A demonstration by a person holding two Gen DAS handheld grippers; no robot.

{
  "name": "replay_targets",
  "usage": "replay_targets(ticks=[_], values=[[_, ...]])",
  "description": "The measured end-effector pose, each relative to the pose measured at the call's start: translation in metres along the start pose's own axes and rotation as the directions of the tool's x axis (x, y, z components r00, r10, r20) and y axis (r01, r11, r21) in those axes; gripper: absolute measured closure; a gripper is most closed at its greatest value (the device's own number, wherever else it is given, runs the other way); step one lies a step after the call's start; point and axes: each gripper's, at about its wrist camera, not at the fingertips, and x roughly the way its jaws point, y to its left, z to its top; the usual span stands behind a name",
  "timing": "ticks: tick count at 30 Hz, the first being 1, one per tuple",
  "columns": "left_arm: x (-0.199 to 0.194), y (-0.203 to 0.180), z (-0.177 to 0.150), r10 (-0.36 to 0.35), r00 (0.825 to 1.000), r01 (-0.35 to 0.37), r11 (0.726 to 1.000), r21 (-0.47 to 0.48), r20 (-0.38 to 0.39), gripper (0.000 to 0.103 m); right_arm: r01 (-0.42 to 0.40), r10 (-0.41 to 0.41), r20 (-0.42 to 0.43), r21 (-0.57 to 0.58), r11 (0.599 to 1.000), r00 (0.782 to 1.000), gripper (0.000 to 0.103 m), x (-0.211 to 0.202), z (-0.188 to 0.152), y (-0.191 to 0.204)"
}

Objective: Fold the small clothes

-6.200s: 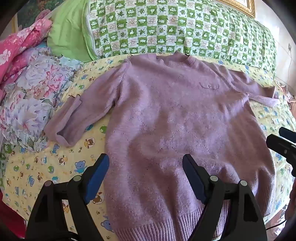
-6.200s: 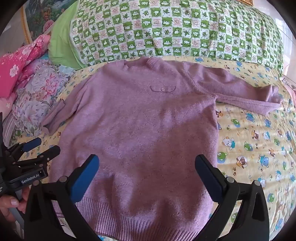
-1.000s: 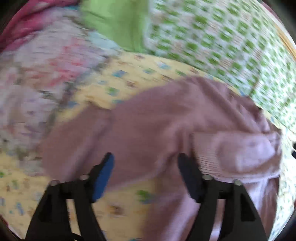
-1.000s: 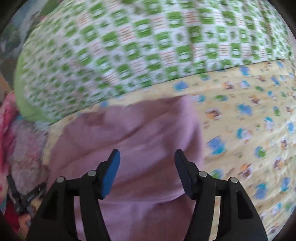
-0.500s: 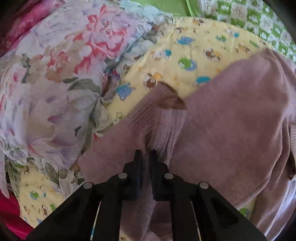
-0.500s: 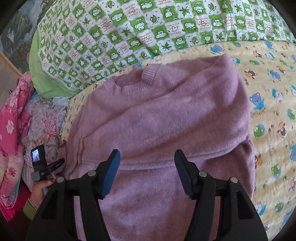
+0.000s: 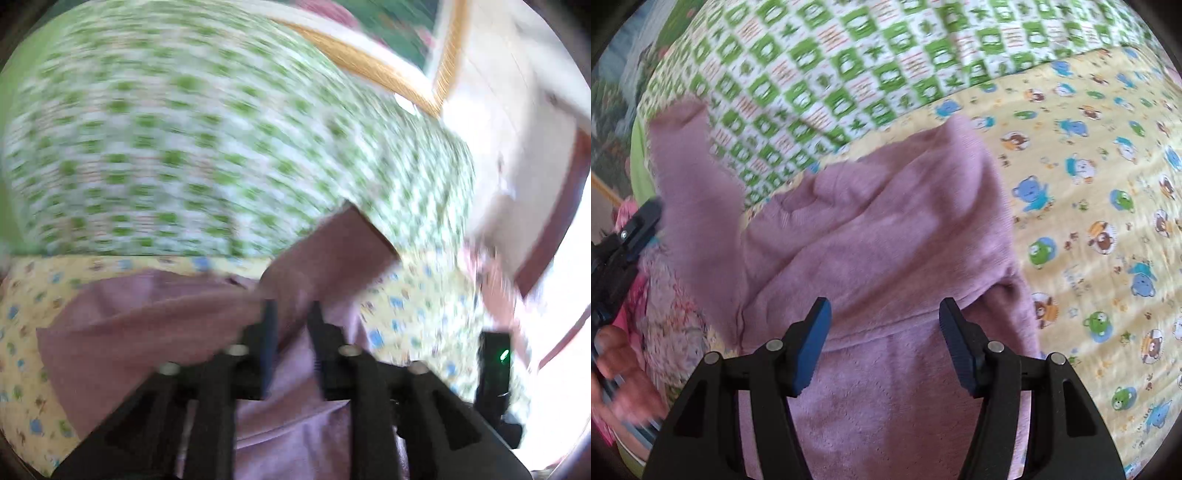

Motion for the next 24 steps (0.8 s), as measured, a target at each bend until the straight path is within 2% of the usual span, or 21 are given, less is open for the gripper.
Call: replay_targets(ticks=[1, 3, 6, 9, 11, 14, 16, 18, 21, 22, 23, 24], values=[[0.018, -0.010, -0.008, 0.009, 0.999, -0.007, 1.000, 0.029, -0.051, 0.056, 0.004, -0.004, -0.001, 0.004, 1.000, 1.000, 0.041, 0.000, 0.001, -0.003], [0.029, -0.011, -0.023, 0.031, 0.994, -0.028, 0.999, 0.037, -0.101, 0.055, 0.014, -0.014, -0.007, 0.015, 1.000, 1.000, 0.041, -0.001, 0.002, -0.011], [0.024, 0.022, -0.052, 0.072, 0.987, -0.071, 0.997, 0.009, -0.146, 0.051, 0.008, -0.008, -0.009, 0.032, 0.999, 1.000, 0.041, 0.001, 0.003, -0.021], [0.008, 0.068, -0.088, 0.171, 0.967, -0.170, 0.985, 0.017, -0.189, 0.046, 0.003, -0.002, -0.010, 0.028, 1.000, 1.000, 0.041, 0.008, 0.004, -0.023], [-0.006, 0.102, -0.112, 0.262, 0.940, -0.265, 0.964, 0.018, -0.217, 0.045, 0.006, -0.006, -0.006, 0.011, 1.000, 1.000, 0.041, 0.015, 0.009, -0.022], [-0.026, 0.155, -0.147, 0.391, 0.880, -0.405, 0.914, 0.003, -0.270, 0.045, 0.033, -0.033, 0.012, -0.017, 0.999, 0.999, 0.041, 0.025, 0.021, -0.023], [-0.029, 0.183, -0.162, 0.444, 0.841, -0.467, 0.884, 0.000, -0.310, 0.046, 0.064, -0.063, 0.017, -0.033, 0.997, 0.998, 0.041, 0.033, 0.029, -0.025], [-0.023, 0.201, -0.173, 0.458, 0.815, -0.493, 0.870, -0.009, -0.354, 0.046, 0.131, -0.131, 0.009, -0.063, 0.989, 0.991, 0.041, 0.046, 0.038, -0.028], [-0.015, 0.206, -0.178, 0.475, 0.806, -0.513, 0.858, -0.016, -0.354, 0.046, 0.170, -0.174, -0.039, -0.081, 0.982, 0.984, 0.041, 0.067, 0.044, -0.032], [-0.010, 0.207, -0.176, 0.495, 0.796, -0.533, 0.846, -0.015, -0.348, 0.046, 0.169, -0.175, -0.062, -0.090, 0.981, 0.983, 0.041, 0.075, 0.045, -0.032], [-0.004, 0.208, -0.174, 0.518, 0.783, -0.556, 0.831, -0.015, -0.345, 0.046, 0.173, -0.181, -0.076, -0.108, 0.979, 0.980, 0.045, 0.081, 0.045, -0.030], [0.003, 0.211, -0.172, 0.547, 0.762, -0.589, 0.808, -0.019, -0.345, 0.046, 0.178, -0.189, -0.083, -0.129, 0.976, 0.978, 0.054, 0.084, 0.045, -0.027]])
